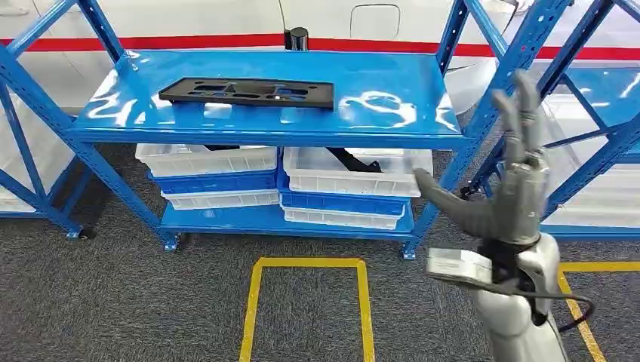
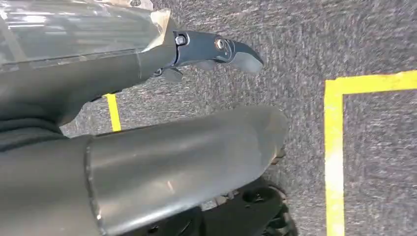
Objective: Take the parts from the cabinet and place them on the table.
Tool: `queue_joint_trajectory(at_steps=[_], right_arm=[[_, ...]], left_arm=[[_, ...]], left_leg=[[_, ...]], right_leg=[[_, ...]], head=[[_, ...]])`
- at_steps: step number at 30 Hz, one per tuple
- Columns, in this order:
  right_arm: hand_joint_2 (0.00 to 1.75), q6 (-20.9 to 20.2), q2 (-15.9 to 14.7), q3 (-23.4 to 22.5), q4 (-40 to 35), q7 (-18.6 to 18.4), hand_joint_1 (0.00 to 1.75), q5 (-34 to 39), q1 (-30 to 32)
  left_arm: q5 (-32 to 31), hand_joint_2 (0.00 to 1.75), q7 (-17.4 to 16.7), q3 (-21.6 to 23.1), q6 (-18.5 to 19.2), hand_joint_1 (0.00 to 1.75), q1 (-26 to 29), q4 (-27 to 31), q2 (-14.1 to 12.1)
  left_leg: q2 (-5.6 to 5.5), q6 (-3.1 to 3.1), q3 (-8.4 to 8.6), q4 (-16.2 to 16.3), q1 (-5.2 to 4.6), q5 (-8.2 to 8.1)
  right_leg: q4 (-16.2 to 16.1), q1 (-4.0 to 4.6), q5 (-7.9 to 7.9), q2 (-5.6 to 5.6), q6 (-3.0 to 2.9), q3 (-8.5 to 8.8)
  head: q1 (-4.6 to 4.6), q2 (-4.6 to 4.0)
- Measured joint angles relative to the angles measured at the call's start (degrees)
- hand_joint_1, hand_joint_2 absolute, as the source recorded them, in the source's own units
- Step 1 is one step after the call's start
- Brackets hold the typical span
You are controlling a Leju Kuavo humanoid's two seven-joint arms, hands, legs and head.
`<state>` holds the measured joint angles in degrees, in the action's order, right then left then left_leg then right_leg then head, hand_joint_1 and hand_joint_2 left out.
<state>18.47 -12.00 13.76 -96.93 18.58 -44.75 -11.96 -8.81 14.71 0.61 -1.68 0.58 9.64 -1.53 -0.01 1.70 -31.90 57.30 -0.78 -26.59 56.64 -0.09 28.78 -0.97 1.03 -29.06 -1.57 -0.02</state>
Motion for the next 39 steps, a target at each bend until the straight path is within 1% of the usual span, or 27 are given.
queue_joint_trajectory(at_steps=[2,5,8,10,14,19,22,27,31,33,37,39], right_arm=[[1.75,1.80,-0.81,5.05,3.22,-0.80,0.00,-1.72,-4.15],[1.75,4.37,-1.05,11.63,8.24,-2.53,0.00,-5.21,-10.82],[1.75,4.48,-0.56,17.55,11.49,-4.39,0.00,-10.23,-14.93],[1.75,3.70,0.22,21.31,13.02,-5.44,0.00,-12.58,-16.82],[1.75,2.36,1.27,26.59,15.10,-6.84,0.00,-14.99,-19.86],[1.75,2.01,1.75,29.43,16.71,-7.21,0.00,-15.25,-21.62],[1.75,1.96,1.82,29.93,17.09,-7.21,0.00,-15.27,-21.96],[1.75,0.32,2.36,32.23,19.36,-7.58,0.00,-16.13,-24.19],[1.75,-2.04,3.65,35.27,22.16,-7.73,0.00,-18.07,-26.00],[1.75,-3.55,4.44,37.06,23.73,-8.37,0.00,-18.90,-26.74],[1.75,-8.41,6.27,40.46,28.27,-10.92,0.00,-18.99,-28.07],[1.75,-9.38,7.13,41.26,30.64,-12.15,0.00,-18.57,-28.61]], left_arm=[[0.42,0.00,-0.13,-0.02,0.00,0.00,-0.06,0.00,-0.26],[0.57,0.00,-0.15,-0.02,0.04,0.00,0.02,-0.02,-0.66],[0.59,0.00,0.02,-0.02,0.00,0.00,0.11,-0.02,-0.90],[0.59,0.00,0.07,0.00,-0.11,0.00,0.09,-0.02,-1.01],[0.48,0.00,0.07,0.00,-0.15,0.00,0.11,-0.02,-1.07],[0.39,0.00,0.07,0.00,-0.15,0.00,0.14,-0.02,-1.14],[0.39,0.00,0.04,0.00,-0.15,0.00,0.15,-0.02,-1.16],[-0.22,0.00,-0.20,0.00,-0.15,0.00,0.12,-0.02,-1.18],[-0.28,0.00,-0.70,0.00,-0.18,0.00,0.06,-0.02,-1.27],[-0.28,0.00,-0.98,0.00,-0.55,0.00,-0.01,-0.02,-1.29],[-0.26,0.00,-1.73,0.02,-0.87,0.00,-0.20,-0.02,-1.27],[-0.22,0.00,-1.81,0.02,-0.90,0.00,-0.24,-0.02,-1.27]], left_leg=[[-0.05,0.00,-0.04,0.00,0.01,0.09],[-0.09,0.02,-0.03,0.00,0.06,0.17],[-0.15,0.02,-0.06,0.00,0.07,0.19],[-0.15,0.02,-0.08,0.00,0.07,0.19],[-0.16,0.02,-0.14,0.00,0.08,0.18],[-0.17,0.02,-0.16,0.00,0.07,0.19],[-0.17,0.02,-0.16,0.00,0.06,0.19],[-0.16,0.03,-0.15,0.01,0.06,0.19],[-0.16,0.04,-0.14,0.01,0.07,0.20],[-0.16,0.04,-0.14,0.01,0.07,0.20],[-0.16,0.03,-0.14,0.00,0.08,0.20],[-0.16,0.03,-0.15,0.00,0.10,0.20]], right_leg=[[0.00,0.02,-0.01,-0.04,0.00,0.00],[0.02,0.06,-0.03,-0.06,0.02,-0.01],[0.04,0.08,-0.03,-0.13,0.02,0.00],[0.04,0.08,-0.03,-0.13,0.02,-0.03],[0.04,0.07,-0.03,-0.14,0.03,-0.08],[0.04,0.06,-0.03,-0.15,0.03,-0.08],[0.04,0.04,-0.04,-0.15,0.04,-0.07],[0.04,0.02,-0.07,-0.14,0.07,-0.08],[0.04,0.05,-0.07,-0.14,0.08,-0.08],[0.04,0.07,-0.07,-0.14,0.08,-0.09],[0.04,0.08,-0.06,-0.14,0.07,-0.09],[0.04,0.08,-0.06,-0.15,0.07,-0.09]], head=[[0.02,0.00],[0.02,0.00],[0.02,0.00],[0.02,0.00],[0.02,0.00],[0.00,0.00],[0.00,0.00],[0.02,0.00],[0.02,0.00],[0.02,0.00],[0.02,0.00],[0.02,0.00]])
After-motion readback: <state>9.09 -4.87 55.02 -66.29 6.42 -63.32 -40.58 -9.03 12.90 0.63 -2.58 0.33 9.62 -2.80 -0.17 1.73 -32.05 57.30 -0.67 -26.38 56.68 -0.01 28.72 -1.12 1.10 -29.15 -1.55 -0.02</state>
